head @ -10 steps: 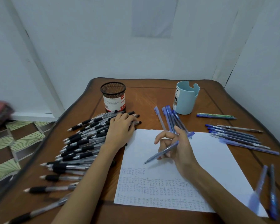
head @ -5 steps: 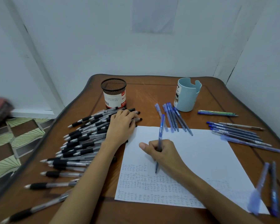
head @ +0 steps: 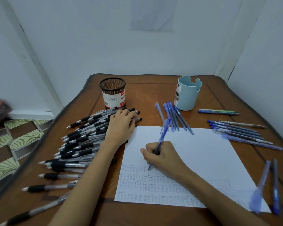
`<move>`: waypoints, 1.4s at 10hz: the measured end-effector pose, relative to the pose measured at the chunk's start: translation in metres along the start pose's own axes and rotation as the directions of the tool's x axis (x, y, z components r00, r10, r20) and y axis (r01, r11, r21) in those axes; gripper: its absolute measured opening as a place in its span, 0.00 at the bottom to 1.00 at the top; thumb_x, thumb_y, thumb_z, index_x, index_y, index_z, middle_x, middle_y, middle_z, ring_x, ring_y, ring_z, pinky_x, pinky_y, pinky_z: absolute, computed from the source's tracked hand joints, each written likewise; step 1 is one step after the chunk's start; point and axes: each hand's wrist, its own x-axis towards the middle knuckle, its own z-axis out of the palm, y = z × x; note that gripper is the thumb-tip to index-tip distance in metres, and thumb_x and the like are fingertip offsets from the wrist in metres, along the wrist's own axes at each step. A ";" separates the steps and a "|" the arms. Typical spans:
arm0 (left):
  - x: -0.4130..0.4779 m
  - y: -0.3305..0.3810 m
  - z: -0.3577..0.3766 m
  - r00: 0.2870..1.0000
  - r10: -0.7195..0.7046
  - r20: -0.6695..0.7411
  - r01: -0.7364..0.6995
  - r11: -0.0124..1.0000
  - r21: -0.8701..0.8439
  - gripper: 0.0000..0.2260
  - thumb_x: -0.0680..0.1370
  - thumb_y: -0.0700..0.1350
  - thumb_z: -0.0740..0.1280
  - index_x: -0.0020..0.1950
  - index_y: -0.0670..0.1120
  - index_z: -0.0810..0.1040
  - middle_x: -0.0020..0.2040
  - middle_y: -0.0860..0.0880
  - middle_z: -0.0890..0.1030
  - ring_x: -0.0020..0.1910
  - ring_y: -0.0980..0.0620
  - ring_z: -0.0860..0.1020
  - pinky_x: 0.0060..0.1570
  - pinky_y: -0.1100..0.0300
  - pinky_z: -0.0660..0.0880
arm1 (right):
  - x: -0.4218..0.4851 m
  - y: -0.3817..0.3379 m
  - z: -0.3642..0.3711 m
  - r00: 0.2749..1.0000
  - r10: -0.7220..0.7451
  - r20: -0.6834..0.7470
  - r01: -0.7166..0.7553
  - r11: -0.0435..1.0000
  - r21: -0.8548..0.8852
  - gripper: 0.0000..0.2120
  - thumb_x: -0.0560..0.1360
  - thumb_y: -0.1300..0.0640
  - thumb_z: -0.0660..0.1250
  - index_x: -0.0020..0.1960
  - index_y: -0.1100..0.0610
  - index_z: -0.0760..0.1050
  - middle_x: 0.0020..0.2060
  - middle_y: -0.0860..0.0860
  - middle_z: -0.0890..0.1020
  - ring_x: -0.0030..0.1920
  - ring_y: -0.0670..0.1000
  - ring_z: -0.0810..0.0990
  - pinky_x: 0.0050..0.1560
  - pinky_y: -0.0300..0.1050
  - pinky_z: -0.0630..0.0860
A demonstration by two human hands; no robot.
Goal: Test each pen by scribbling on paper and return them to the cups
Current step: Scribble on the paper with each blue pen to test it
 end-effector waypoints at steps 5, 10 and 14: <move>-0.001 0.001 -0.001 1.000 0.003 -0.001 -0.003 1.000 -0.008 0.12 0.81 0.44 0.57 0.63 0.49 0.74 0.60 0.49 0.74 0.65 0.48 0.66 0.59 0.54 0.61 | 0.001 0.003 -0.002 0.999 -0.006 -0.046 0.007 1.000 0.015 0.23 0.75 0.66 0.65 0.24 0.55 0.60 0.20 0.48 0.61 0.23 0.43 0.66 0.34 0.38 0.71; -0.001 0.001 -0.002 1.000 0.009 -0.012 -0.009 1.000 -0.012 0.12 0.81 0.44 0.57 0.62 0.50 0.74 0.60 0.50 0.74 0.64 0.49 0.66 0.58 0.55 0.61 | 0.000 0.000 -0.001 0.996 -0.028 -0.081 0.029 1.000 0.004 0.22 0.75 0.65 0.65 0.26 0.58 0.60 0.21 0.48 0.62 0.26 0.45 0.64 0.35 0.40 0.70; -0.001 0.000 0.000 1.000 0.013 -0.021 -0.013 1.000 -0.013 0.11 0.81 0.44 0.58 0.62 0.50 0.74 0.59 0.50 0.75 0.63 0.49 0.66 0.57 0.55 0.61 | 0.000 -0.008 -0.006 0.994 0.063 -0.087 -0.053 0.992 0.114 0.22 0.74 0.48 0.65 0.27 0.56 0.62 0.22 0.45 0.65 0.26 0.43 0.65 0.33 0.33 0.66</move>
